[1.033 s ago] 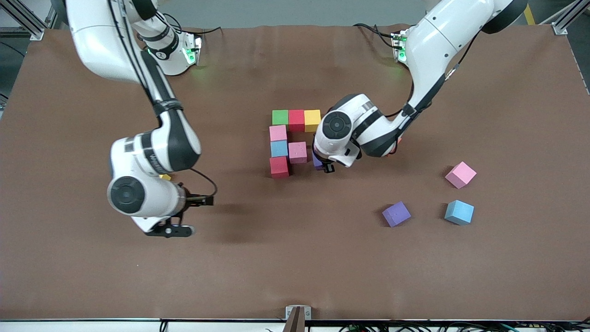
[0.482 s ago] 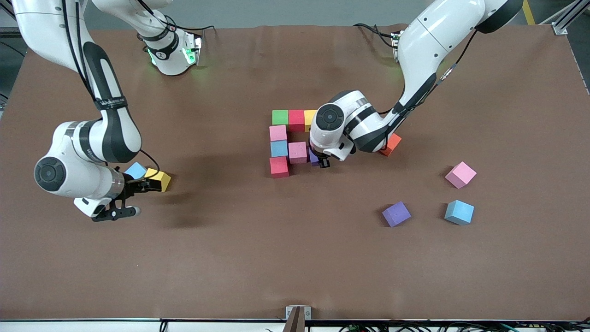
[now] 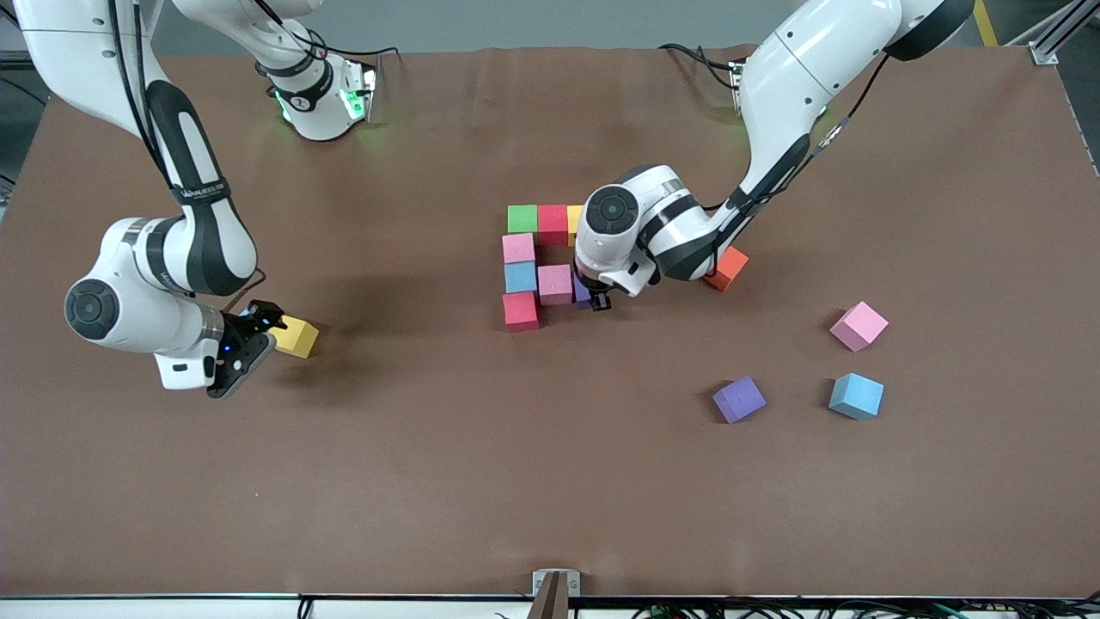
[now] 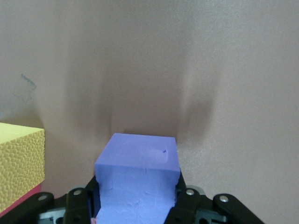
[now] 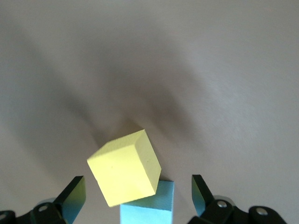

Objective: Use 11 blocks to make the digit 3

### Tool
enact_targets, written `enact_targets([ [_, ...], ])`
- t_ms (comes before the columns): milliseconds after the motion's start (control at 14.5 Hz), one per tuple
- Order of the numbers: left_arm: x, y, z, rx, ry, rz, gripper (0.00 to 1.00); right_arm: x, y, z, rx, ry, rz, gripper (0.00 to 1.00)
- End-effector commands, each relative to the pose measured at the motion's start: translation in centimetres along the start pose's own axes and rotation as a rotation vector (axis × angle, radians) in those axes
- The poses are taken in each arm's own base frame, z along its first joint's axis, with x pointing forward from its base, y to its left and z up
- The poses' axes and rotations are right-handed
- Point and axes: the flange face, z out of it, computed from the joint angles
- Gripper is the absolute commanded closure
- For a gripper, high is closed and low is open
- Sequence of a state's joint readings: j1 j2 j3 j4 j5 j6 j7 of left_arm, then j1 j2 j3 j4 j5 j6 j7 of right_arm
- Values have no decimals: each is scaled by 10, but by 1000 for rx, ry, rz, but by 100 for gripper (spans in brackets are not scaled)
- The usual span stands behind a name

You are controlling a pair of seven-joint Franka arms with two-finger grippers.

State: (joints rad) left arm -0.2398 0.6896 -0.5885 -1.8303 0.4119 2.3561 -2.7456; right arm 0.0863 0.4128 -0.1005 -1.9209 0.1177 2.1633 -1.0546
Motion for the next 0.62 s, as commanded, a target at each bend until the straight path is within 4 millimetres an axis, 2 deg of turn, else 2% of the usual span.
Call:
enact_targets([
  [0, 0, -17, 13, -20, -2, -59, 77, -16, -28, 11, 24, -4, -169, 0],
  [207, 2, -24, 17, -40, 16, -20, 78, -26, -47, 34, 42, -12, -216, 0],
  [413, 3, -23, 17, -40, 14, -22, 78, -24, -51, 46, -60, 21, -370, 0],
  [551, 1, -25, 16, -41, 12, -21, 78, -22, -48, 48, -100, 33, -375, 0],
])
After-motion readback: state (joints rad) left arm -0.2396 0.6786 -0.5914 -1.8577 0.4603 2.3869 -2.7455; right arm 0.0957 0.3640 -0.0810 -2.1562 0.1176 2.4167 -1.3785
